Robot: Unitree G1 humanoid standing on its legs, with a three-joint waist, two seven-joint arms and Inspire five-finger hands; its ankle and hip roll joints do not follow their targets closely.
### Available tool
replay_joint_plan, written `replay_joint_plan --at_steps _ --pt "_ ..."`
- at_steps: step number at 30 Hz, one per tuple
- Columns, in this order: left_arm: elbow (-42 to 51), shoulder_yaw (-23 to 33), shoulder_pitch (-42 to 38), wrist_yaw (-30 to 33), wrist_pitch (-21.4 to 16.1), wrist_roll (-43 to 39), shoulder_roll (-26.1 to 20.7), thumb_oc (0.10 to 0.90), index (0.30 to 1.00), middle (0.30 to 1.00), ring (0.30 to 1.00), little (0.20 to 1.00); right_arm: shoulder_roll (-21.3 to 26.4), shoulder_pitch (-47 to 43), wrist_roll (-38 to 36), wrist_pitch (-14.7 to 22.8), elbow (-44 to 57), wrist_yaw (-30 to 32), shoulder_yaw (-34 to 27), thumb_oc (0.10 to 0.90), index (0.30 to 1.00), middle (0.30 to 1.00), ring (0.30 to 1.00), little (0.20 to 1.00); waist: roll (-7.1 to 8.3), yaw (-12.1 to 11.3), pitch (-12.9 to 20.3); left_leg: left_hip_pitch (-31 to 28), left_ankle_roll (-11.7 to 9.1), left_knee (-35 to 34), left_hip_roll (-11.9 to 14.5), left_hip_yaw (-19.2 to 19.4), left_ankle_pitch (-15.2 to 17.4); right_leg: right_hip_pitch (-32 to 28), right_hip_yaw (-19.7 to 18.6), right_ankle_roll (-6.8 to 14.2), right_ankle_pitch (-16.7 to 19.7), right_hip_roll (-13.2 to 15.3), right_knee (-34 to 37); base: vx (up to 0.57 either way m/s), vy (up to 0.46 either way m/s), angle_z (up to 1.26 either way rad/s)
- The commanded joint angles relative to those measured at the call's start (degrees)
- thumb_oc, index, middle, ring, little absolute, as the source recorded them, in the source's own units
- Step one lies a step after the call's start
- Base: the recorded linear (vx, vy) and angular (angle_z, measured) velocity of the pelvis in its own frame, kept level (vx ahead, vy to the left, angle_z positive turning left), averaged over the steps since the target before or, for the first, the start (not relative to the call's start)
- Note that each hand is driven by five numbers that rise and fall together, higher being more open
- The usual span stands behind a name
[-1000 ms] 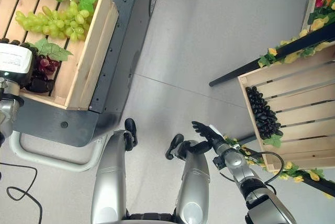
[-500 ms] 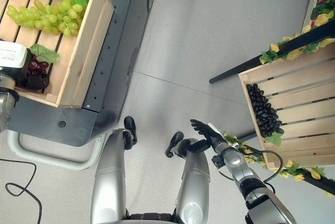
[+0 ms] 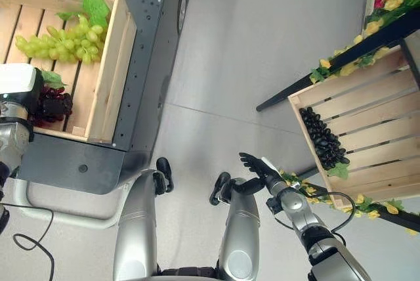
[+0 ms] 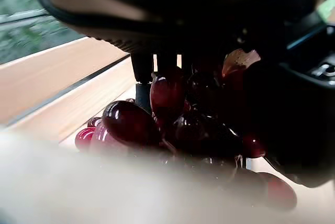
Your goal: Pick up the fruits from the basket on one side to the basket on the other side
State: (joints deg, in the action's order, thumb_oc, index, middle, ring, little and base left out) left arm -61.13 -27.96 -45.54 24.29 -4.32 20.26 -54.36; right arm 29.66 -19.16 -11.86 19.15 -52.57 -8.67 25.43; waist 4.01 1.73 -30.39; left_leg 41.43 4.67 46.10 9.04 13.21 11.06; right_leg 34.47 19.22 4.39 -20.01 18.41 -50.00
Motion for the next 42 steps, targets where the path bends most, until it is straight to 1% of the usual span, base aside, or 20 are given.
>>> replay_joint_plan --at_steps 1,4,5,8,10,14,19,23,28,29,33,35,36,39,42 --pt "-1.56 8.74 1.28 4.86 -2.97 -13.24 -0.94 0.400 0.300 0.300 0.300 0.300 2.21 3.34 -1.25 3.91 1.29 0.81 -4.42 0.800 0.900 0.900 0.900 0.900 -2.68 -1.61 0.59 -14.09 -0.54 -9.59 -2.70 4.40 6.59 -2.18 -1.32 1.49 10.86 -0.43 4.38 0.03 -0.057 0.00" --pt "0.00 15.20 3.19 5.85 -6.70 -22.73 1.82 0.400 0.300 0.300 0.300 0.300 1.04 4.50 -0.01 4.08 1.42 1.31 -4.72 0.800 0.900 0.900 0.900 0.900 -2.53 -1.71 0.62 -18.17 -0.80 -11.87 -3.36 4.00 5.96 -5.95 -1.46 1.74 11.51 -0.59 7.25 0.04 -0.085 -0.04" --pt "0.76 17.43 3.89 6.04 -7.96 -26.53 3.27 0.400 0.300 0.300 0.300 0.300 0.35 5.25 0.40 4.21 1.32 1.78 -4.65 0.800 0.900 0.900 0.900 0.900 -2.39 -1.77 1.38 -19.42 -0.86 -12.61 -3.61 3.72 5.81 -7.07 -1.54 1.88 11.77 -0.64 8.26 0.05 -0.099 -0.05" --pt "2.63 20.88 5.78 6.23 -9.84 -31.65 6.15 0.400 0.300 0.300 0.300 0.300 -0.83 6.60 0.74 4.24 1.47 2.33 -4.74 0.800 0.900 0.900 0.900 0.900 -2.21 -1.63 3.07 -22.18 -1.04 -14.21 -4.05 3.43 5.55 -9.70 -1.63 2.05 11.99 -0.90 10.71 0.07 -0.087 -0.04" --pt "3.91 22.11 6.92 6.45 -9.97 -33.84 7.93 0.400 0.300 0.300 0.300 0.300 -1.33 7.17 1.06 3.93 1.58 2.56 -5.02 0.800 0.900 0.900 0.900 0.900 -2.31 -1.50 3.99 -23.76 -1.16 -15.02 -4.32 3.22 5.42 -11.31 -1.75 2.12 12.03 -1.07 12.07 0.07 -0.055 -0.01" --pt "4.54 24.92 9.23 5.43 -12.08 -40.16 10.82 0.400 0.300 0.300 0.300 0.300 -2.22 8.63 2.63 3.61 1.01 2.47 -5.47 0.800 0.900 0.900 0.900 0.900 -2.61 -0.85 6.03 -27.88 -1.30 -17.35 -4.80 3.46 5.01 -15.18 -1.74 2.08 11.74 -1.46 15.23 0.09 -0.035 -0.05" --pt "5.99 26.38 10.19 3.45 -12.72 -45.15 12.01 0.400 0.300 0.300 0.300 0.300 -3.22 10.52 3.92 3.25 1.19 2.50 -5.46 0.800 0.900 0.900 0.900 0.900 -2.59 -0.29 8.01 -31.10 -1.14 -18.93 -5.20 3.77 5.03 -18.32 -1.63 2.12 11.68 -1.78 17.46 0.07 -0.055 -0.09" --pt "7.08 27.21 10.75 1.25 -13.87 -49.81 13.01 0.400 0.300 0.300 0.300 0.300 -4.21 11.43 2.98 3.56 1.66 2.21 -5.38 0.800 0.900 0.900 0.900 0.900 -2.68 0.03 9.19 -33.29 -0.88 -20.27 -5.72 3.94 5.11 -20.04 -1.84 2.31 12.09 -1.97 18.88 0.04 -0.064 -0.02" --pt "9.23 27.22 11.60 -0.59 -15.24 -51.62 14.18 0.400 0.300 0.300 0.300 0.300 -5.34 12.25 -0.62 4.37 2.89 0.76 -5.83 0.800 0.900 0.900 0.900 0.900 -3.02 0.39 11.24 -36.03 -1.31 -23.43 -6.34 4.17 4.11 -23.26 -1.81 2.36 12.07 -2.86 22.76 0.03 -0.080 -0.04" --pt "10.20 26.98 11.82 -0.92 -16.33 -51.66 14.55 0.400 0.300 0.300 0.300 0.300 -5.78 12.52 -1.91 4.97 3.37 0.09 -6.12 0.800 0.900 0.900 0.900 0.900 -3.21 0.58 12.19 -37.36 -1.55 -25.19 -6.63 4.18 3.56 -24.70 -1.83 2.39 12.02 -3.38 24.58 0.02 -0.103 -0.11" --pt "13.15 25.81 12.15 -0.22 -17.79 -48.27 14.64 0.400 0.300 0.300 0.300 0.300 -6.66 13.41 -5.17 5.68 5.50 -0.71 -6.44 0.800 0.900 0.900 0.900 0.900 -3.76 0.99 14.38 -40.18 -2.30 -29.24 -7.16 4.18 2.10 -28.38 -1.68 2.36 11.58 -5.06 29.44 0.02 -0.092 -0.09" --pt "15.23 24.84 12.15 0.91 -18.33 -43.49 14.04 0.400 0.300 0.300 0.300 0.300 -7.35 13.98 -8.06 5.41 6.88 -1.28 -6.80 0.800 0.900 0.900 0.900 0.900 -4.47 1.25 16.26 -42.69 -3.04 -33.22 -7.41 4.12 0.69 -31.85 -1.36 2.18 11.35 -6.54 33.98 0.03 -0.112 -0.05" --pt "15.66 24.56 12.10 1.02 -18.78 -42.44 13.83 0.400 0.300 0.300 0.300 0.300 -7.48 14.10 -9.21 5.38 7.26 -1.68 -6.89 0.800 0.900 0.900 0.900 0.900 -4.61 1.32 16.65 -43.08 -3.18 -33.94 -7.44 4.12 0.42 -32.40 -1.31 2.15 11.30 -6.80 34.74 0.02 -0.118 -0.06" --pt "18.66 22.74 11.89 1.23 -18.76 -40.22 13.36 0.400 0.300 0.300 0.300 0.300 -8.56 14.42 -12.02 5.76 9.23 -1.14 -7.15 0.800 0.900 0.900 0.900 0.900 -5.21 1.50 18.32 -45.04 -3.78 -37.15 -7.54 4.13 -0.86 -34.78 -1.12 1.92 11.95 -7.82 38.07 0.00 -0.097 -0.07" --pt "22.39 21.23 11.84 0.60 -18.51 -37.92 13.29 0.400 0.300 0.300 0.300 0.300 -9.36 14.94 -15.03 4.29 14.30 -1.03 -7.18 0.800 0.900 0.900 0.900 0.900 -5.71 1.68 19.77 -46.62 -4.45 -40.53 -7.77 3.83 -2.29 -36.72 -1.22 1.79 12.95 -8.76 41.33 -0.01 -0.096 -0.06"
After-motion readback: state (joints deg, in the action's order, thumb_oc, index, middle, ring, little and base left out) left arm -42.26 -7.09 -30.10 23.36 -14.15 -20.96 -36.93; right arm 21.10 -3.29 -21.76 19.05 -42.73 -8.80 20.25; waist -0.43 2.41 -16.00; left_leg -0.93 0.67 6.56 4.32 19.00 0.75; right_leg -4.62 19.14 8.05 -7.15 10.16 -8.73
